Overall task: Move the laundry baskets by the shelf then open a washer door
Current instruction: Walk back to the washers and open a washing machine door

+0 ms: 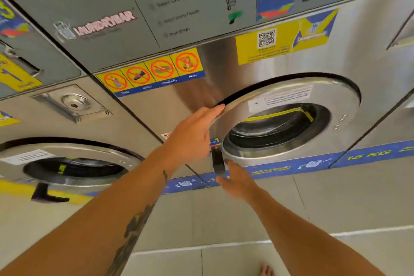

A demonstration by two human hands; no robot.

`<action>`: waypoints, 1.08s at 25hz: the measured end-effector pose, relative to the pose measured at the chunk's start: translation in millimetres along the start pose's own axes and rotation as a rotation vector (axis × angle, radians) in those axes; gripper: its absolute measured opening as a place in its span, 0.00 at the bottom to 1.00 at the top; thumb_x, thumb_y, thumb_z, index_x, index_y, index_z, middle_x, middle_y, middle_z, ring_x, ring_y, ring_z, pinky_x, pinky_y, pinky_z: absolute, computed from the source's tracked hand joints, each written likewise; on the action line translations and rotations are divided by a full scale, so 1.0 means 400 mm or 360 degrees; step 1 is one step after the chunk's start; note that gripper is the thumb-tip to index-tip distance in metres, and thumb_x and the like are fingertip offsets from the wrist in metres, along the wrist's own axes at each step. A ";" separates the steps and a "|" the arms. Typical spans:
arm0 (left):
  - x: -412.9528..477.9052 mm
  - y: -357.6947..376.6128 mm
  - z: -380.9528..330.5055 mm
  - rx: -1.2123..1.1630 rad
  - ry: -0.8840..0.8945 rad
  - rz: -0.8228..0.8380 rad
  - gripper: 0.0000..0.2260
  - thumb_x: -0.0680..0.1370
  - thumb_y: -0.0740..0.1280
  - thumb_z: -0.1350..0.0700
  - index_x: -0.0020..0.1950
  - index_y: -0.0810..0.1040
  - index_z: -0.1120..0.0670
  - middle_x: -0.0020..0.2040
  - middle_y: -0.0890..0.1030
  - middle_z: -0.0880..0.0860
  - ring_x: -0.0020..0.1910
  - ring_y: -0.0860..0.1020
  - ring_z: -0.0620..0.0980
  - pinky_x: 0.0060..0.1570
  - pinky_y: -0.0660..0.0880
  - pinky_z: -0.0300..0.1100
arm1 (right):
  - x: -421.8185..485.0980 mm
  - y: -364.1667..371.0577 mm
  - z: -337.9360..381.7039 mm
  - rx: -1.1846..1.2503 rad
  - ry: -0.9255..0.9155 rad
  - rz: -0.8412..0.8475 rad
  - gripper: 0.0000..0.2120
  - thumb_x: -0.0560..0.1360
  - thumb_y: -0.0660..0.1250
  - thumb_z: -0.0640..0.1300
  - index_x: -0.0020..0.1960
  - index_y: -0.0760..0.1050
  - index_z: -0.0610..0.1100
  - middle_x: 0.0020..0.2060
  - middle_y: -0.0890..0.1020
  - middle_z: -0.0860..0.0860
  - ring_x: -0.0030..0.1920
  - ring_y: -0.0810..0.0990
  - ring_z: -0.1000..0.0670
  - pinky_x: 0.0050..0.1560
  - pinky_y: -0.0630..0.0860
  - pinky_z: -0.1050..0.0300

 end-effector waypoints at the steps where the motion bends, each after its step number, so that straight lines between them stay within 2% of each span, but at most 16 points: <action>1: -0.001 0.007 -0.003 -0.0013 -0.0003 0.0007 0.32 0.77 0.60 0.65 0.78 0.56 0.44 0.70 0.68 0.47 0.63 0.73 0.52 0.61 0.73 0.50 | 0.015 0.008 0.002 0.0082 -0.0005 -0.0048 0.26 0.77 0.63 0.53 0.72 0.64 0.46 0.69 0.73 0.45 0.67 0.72 0.43 0.63 0.68 0.51; 3: -0.009 0.015 -0.006 -0.0022 0.0026 0.0003 0.33 0.77 0.60 0.65 0.78 0.54 0.44 0.69 0.68 0.46 0.61 0.74 0.51 0.59 0.74 0.49 | 0.027 0.019 0.003 0.0217 0.0018 -0.0168 0.20 0.76 0.62 0.56 0.65 0.72 0.49 0.60 0.80 0.45 0.59 0.77 0.42 0.56 0.74 0.49; 5: -0.013 0.012 -0.004 -0.0007 0.0065 -0.0016 0.34 0.76 0.60 0.66 0.78 0.55 0.45 0.68 0.68 0.46 0.59 0.75 0.52 0.56 0.74 0.49 | 0.025 0.029 -0.003 0.0256 0.0059 -0.0250 0.17 0.76 0.61 0.55 0.61 0.74 0.50 0.56 0.81 0.45 0.57 0.78 0.41 0.53 0.74 0.49; 10: -0.066 0.014 -0.035 0.0049 0.0151 0.0087 0.35 0.76 0.61 0.65 0.79 0.52 0.46 0.68 0.66 0.46 0.55 0.76 0.51 0.51 0.77 0.48 | -0.045 0.056 -0.031 0.0142 0.0082 -0.0264 0.15 0.77 0.61 0.51 0.62 0.72 0.47 0.57 0.81 0.43 0.58 0.77 0.38 0.54 0.73 0.48; 13: -0.122 0.025 -0.074 0.0229 0.0247 0.0154 0.35 0.76 0.63 0.63 0.79 0.52 0.48 0.74 0.60 0.46 0.56 0.75 0.53 0.50 0.78 0.49 | -0.136 0.067 -0.078 0.0108 0.0131 -0.0242 0.14 0.76 0.61 0.50 0.61 0.72 0.49 0.57 0.81 0.44 0.58 0.77 0.39 0.56 0.74 0.49; 15: -0.166 0.033 -0.117 0.0520 0.0514 0.0060 0.34 0.74 0.64 0.61 0.78 0.55 0.54 0.78 0.56 0.50 0.59 0.73 0.56 0.54 0.77 0.52 | -0.223 0.067 -0.113 0.0137 0.0205 -0.0247 0.14 0.76 0.60 0.49 0.60 0.73 0.49 0.57 0.81 0.44 0.58 0.78 0.40 0.56 0.74 0.50; 17: -0.202 0.043 -0.162 0.0698 0.0834 -0.0031 0.34 0.71 0.65 0.62 0.76 0.59 0.58 0.79 0.54 0.53 0.66 0.69 0.57 0.63 0.72 0.53 | -0.325 0.062 -0.149 0.0166 0.0279 -0.0278 0.16 0.74 0.62 0.48 0.61 0.72 0.48 0.57 0.81 0.44 0.58 0.78 0.40 0.55 0.74 0.52; 19: -0.231 0.048 -0.209 0.0799 0.1049 -0.0060 0.36 0.69 0.65 0.64 0.77 0.59 0.58 0.80 0.52 0.52 0.74 0.61 0.56 0.71 0.64 0.54 | -0.433 0.048 -0.184 0.0162 0.0330 -0.0352 0.18 0.73 0.62 0.46 0.63 0.70 0.48 0.56 0.81 0.44 0.58 0.78 0.40 0.54 0.73 0.53; 22: -0.263 0.062 -0.297 0.0903 0.1293 -0.0060 0.39 0.70 0.65 0.65 0.79 0.54 0.55 0.80 0.51 0.51 0.78 0.53 0.54 0.75 0.56 0.54 | -0.583 0.003 -0.205 0.0154 0.0296 -0.0598 0.21 0.73 0.63 0.43 0.66 0.69 0.48 0.58 0.80 0.45 0.58 0.78 0.41 0.57 0.74 0.53; 24: -0.273 0.071 -0.359 0.0950 0.1419 -0.0045 0.41 0.69 0.68 0.65 0.79 0.54 0.53 0.80 0.54 0.51 0.78 0.54 0.54 0.74 0.54 0.53 | -0.661 -0.020 -0.202 0.0226 0.0230 -0.0778 0.20 0.73 0.64 0.45 0.64 0.71 0.47 0.55 0.81 0.45 0.54 0.80 0.41 0.56 0.76 0.50; 27: -0.275 0.079 -0.468 0.1129 0.1565 -0.0102 0.42 0.62 0.74 0.63 0.75 0.64 0.54 0.76 0.66 0.54 0.75 0.63 0.57 0.69 0.63 0.56 | -0.732 -0.036 -0.210 0.0348 0.0246 -0.0986 0.20 0.73 0.65 0.48 0.64 0.70 0.47 0.55 0.82 0.45 0.55 0.80 0.42 0.54 0.75 0.52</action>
Point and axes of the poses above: each hand's wrist, its own x-axis towards the middle knuckle, its own y-axis out of the palm, z = x × y, the point moved 3 cm from there along x, towards the middle knuckle
